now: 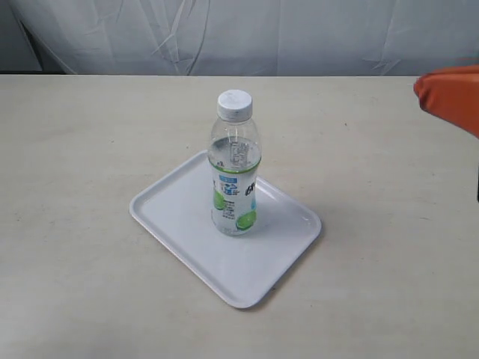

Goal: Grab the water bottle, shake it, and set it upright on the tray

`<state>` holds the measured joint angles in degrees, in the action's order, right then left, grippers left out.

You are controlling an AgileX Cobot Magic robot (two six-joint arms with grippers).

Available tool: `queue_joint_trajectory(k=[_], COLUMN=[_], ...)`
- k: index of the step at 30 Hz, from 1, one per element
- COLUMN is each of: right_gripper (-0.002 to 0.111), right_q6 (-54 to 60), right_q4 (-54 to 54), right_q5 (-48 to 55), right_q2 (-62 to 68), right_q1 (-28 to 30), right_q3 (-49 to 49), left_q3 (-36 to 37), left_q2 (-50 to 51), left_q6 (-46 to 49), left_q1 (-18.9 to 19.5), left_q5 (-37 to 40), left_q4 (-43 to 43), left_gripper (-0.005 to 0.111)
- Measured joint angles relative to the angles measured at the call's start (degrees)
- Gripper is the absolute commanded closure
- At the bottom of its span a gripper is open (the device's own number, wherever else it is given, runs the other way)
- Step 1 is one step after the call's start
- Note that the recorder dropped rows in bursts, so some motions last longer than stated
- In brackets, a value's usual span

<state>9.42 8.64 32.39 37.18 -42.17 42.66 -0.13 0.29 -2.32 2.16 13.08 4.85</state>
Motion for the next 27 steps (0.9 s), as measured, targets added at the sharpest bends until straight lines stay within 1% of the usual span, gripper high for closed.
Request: queue_joint_trajectory(k=[7,10,12,15,18,20,23,27], right_gripper=[0.109,0.109,0.109,0.109,0.109,0.109,0.109,0.109], right_q6=[-0.4,-0.4,-0.4,-0.4,-0.4,-0.5,-0.5,-0.5], right_q4=[-0.1,0.5,2.9,6.4,8.0,8.4,8.6,8.6], right_q5=[2.6,2.6,2.6,2.6,2.6,2.5,2.5,2.5], right_q2=[-0.6,-2.1,-4.0,-7.9,-12.1,-15.0,-18.3,-21.1], right_q1=[0.0,1.6,4.5,11.7,21.1,26.2,30.3,31.6], right_q3=[0.0,-0.1,-0.1,-0.1,-0.1,-0.1,-0.1,-0.1], left_q3=[0.0,0.0,0.0,0.0,0.0,0.0,0.0,0.0], left_q2=[0.0,0.0,0.0,0.0,0.0,0.0,0.0,0.0], left_q6=[0.0,0.0,0.0,0.0,0.0,0.0,0.0,0.0], left_q1=[0.0,0.0,0.0,0.0,0.0,0.0,0.0,0.0], left_q5=[0.0,0.0,0.0,0.0,0.0,0.0,0.0,0.0], left_q4=[0.0,0.0,0.0,0.0,0.0,0.0,0.0,0.0], left_gripper=[0.107,0.107,0.107,0.107,0.107,0.107,0.107,0.107])
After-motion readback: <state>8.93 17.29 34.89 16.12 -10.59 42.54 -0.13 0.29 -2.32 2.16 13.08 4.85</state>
